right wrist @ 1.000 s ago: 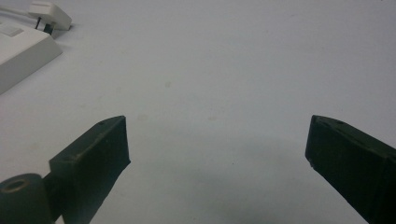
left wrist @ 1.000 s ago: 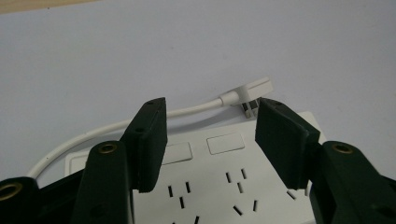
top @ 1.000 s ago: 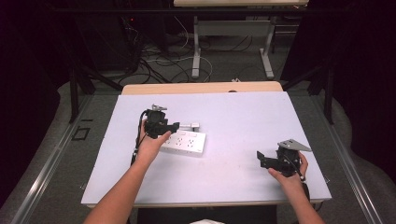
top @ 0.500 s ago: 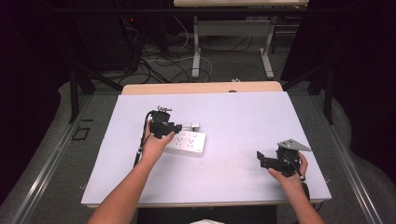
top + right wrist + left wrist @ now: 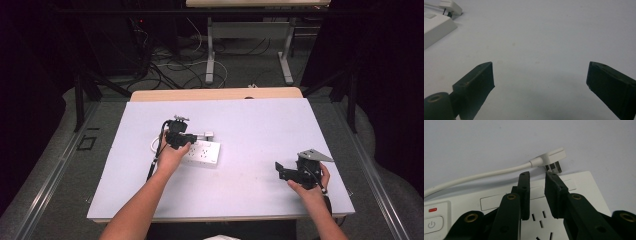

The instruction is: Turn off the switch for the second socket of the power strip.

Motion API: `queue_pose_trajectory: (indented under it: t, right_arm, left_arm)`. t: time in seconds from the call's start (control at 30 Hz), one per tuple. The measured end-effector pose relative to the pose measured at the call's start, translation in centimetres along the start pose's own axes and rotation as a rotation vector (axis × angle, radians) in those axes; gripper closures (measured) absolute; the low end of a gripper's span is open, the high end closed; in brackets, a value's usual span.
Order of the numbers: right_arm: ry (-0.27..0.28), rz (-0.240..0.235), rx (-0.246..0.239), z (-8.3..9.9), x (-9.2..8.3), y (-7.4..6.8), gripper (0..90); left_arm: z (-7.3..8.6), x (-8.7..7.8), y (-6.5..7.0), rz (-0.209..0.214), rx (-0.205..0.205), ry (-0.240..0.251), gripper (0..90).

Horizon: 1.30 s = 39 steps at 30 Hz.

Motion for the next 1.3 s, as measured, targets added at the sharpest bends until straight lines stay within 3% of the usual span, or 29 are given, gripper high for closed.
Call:
queue_pose_trajectory:
  t: [0.6, 0.87, 1.3]
  right_arm:
    - [0.003, 0.0, 0.0, 0.0, 0.0, 0.0, 7.4]
    - [-0.002, -0.007, -0.002, 0.0, 0.0, 0.0, 7.4]
    - [-0.005, -0.008, -0.008, 0.0, 0.0, -0.1, 7.4]
  left_arm:
    - [0.1, 1.2, 0.5, 0.015, -0.013, -0.024, 88.8]
    - [0.2, 1.6, 0.6, 0.019, -0.014, -0.048, 90.0]
    - [0.3, 1.7, 0.6, 0.016, -0.001, -0.034, 90.0]
Point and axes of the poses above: each handheld gripper's, and its own axes: x roughly forward along the jaws, z roughly out of its underside, y roughly to its right, the point moved 4 cm from there along x, roughly forward along the jaws, and after that the axes turned 2 degrees about z, right-handed, at the moved point
